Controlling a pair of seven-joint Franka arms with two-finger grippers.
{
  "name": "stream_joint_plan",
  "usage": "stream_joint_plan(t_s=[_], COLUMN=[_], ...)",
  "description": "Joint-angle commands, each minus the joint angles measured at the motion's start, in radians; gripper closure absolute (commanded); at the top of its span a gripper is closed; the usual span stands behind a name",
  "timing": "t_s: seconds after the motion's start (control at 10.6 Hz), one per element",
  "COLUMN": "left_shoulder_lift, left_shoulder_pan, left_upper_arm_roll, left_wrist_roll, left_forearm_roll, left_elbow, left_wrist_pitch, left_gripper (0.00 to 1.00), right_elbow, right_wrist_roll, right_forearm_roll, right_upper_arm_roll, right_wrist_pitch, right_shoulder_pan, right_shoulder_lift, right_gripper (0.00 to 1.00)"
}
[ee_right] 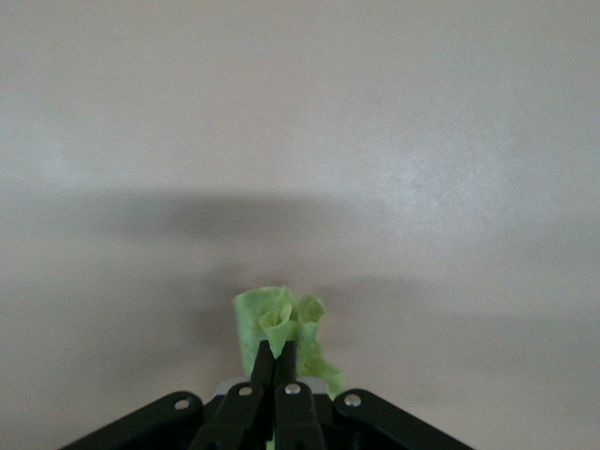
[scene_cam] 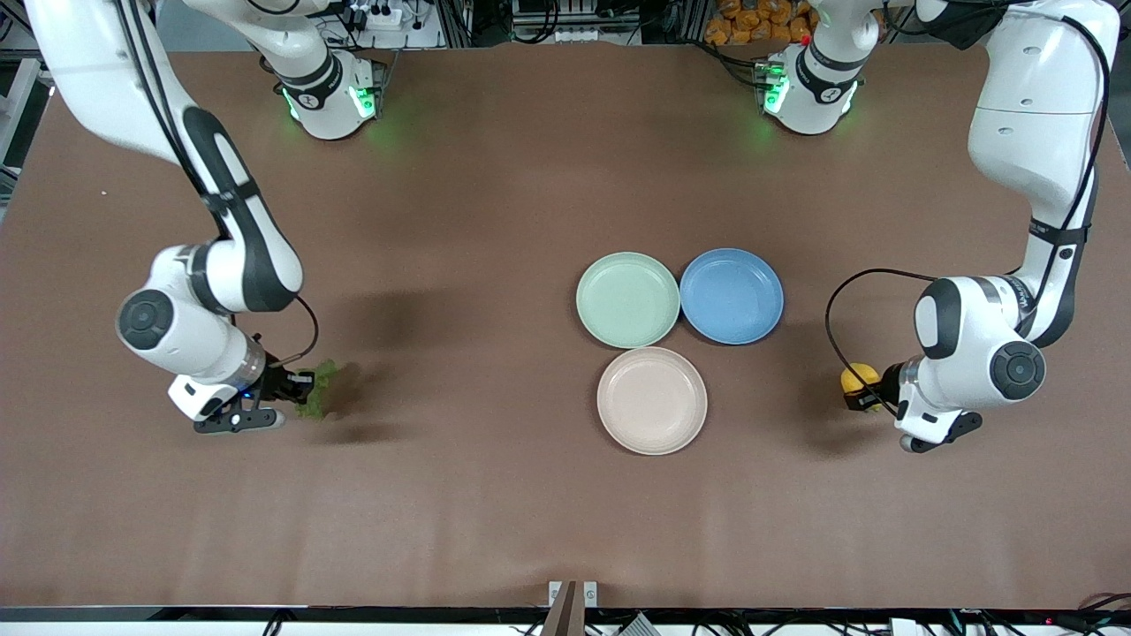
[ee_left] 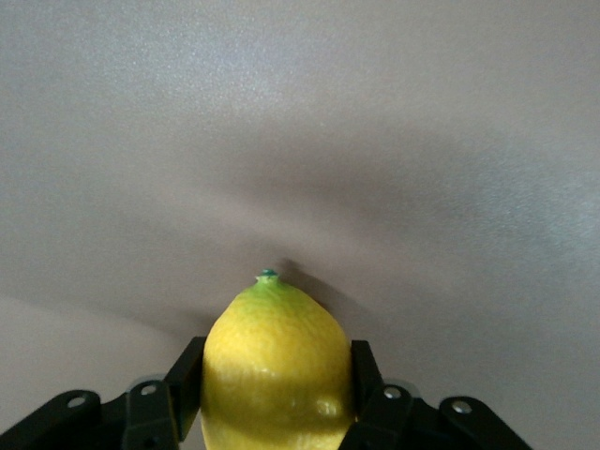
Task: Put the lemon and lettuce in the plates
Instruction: 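Carry the lettuce to the green plate while the left gripper carries the lemon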
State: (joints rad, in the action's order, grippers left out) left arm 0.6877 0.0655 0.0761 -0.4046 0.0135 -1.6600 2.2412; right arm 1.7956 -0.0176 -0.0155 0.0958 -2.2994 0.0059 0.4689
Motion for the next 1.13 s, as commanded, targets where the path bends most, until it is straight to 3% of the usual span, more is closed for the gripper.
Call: stream_joint_plan(t_s=[0.0,0.38,0.75,0.85,1.04], left_shoulder_lift=[-0.072,-0.089,-0.054,-0.036,0.006], left_shoulder_pan=[-0.032,-0.049,-0.068,-0.097,-0.170], left_upper_arm_roll=[0.004,0.054,0.166,0.168,0.166], left_wrist_roll=[-0.049,-0.127,-0.313,-0.328,-0.403], left_forearm_roll=[-0.015,-0.015,-0.023,-0.023,-0.032], left_elbow=[0.005,0.042,0.146,0.146,0.146], left_wrist_pitch=[0.004,0.004,0.012,0.033,0.125], left_gripper=[1.00,1.00,1.00,1.00,1.00], right_elbow=[-0.100,-0.183,-0.220,-0.255,-0.291], right_wrist_roll=[-0.208,-0.627,-1.006,-1.116,-1.353], right_forearm_roll=[0.008,-0.006,-0.004,-0.001,-0.004], right_upper_arm_roll=[0.045,0.048,0.047,0.047,0.048], right_wrist_pitch=[0.170,0.201,0.184,0.169,0.013], right_shoulder_pan=[0.060,0.279,0.458,0.503,0.549], right_shoulder_lift=[-0.036,-0.030,0.016,0.051,0.099], right_gripper=[1.00,1.00,1.00,1.00,1.00])
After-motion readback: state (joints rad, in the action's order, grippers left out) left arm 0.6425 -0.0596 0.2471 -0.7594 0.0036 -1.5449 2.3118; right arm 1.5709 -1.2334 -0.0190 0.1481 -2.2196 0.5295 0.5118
